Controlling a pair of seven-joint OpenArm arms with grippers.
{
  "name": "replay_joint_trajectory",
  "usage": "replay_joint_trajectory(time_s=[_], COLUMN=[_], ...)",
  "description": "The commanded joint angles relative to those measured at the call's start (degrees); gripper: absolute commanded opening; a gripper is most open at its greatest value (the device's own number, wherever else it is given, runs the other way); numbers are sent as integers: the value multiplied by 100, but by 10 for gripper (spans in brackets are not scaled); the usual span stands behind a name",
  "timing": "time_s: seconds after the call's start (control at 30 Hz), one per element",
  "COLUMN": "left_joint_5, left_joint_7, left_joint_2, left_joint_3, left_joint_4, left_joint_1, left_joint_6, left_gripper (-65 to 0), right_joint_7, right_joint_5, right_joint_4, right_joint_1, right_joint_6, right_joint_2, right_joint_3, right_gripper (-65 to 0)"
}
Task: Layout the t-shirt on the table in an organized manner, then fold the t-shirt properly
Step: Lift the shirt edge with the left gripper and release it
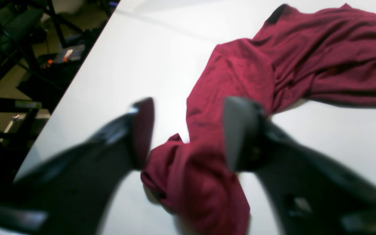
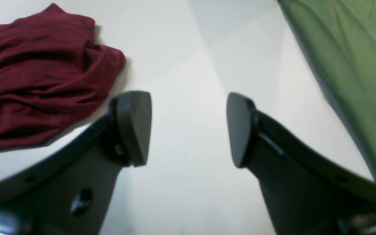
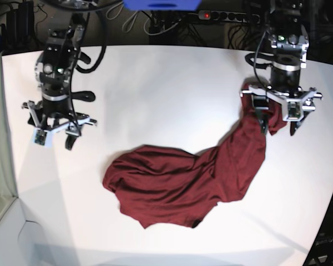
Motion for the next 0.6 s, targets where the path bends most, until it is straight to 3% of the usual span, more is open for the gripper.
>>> replay_joint_trajectory(time_s=[0.0,0.1,0.2,0.3,0.57], left_joint_5=[12,-23,-14,-6,-23], left_joint_7=[-162,-188,-162,-162,-206], left_joint_2=[-39,-39,13,13,172], left_joint_3=[-48,-302,-443,-171,498], left_joint_4=[106,80,-8,-404,-2936], left_joint_1=[-9,-176,-800,-1406,-3235], left_joint_6=[32,32,32,32,85], left_gripper=[-195,-128,-126,-126,-126], right_joint_7=[163,163,163,163,163], right_joint_5=[26,26,26,26,17], right_joint_4=[101,101,101,101,101], right_joint_1=[48,48,48,48,48], right_joint_6=[1,1,1,1,1], right_joint_2=[16,24,24,24,42], right_joint_3=[-3,-3,-3,-3,-3], right_gripper=[-280,-280,-280,-280,-280])
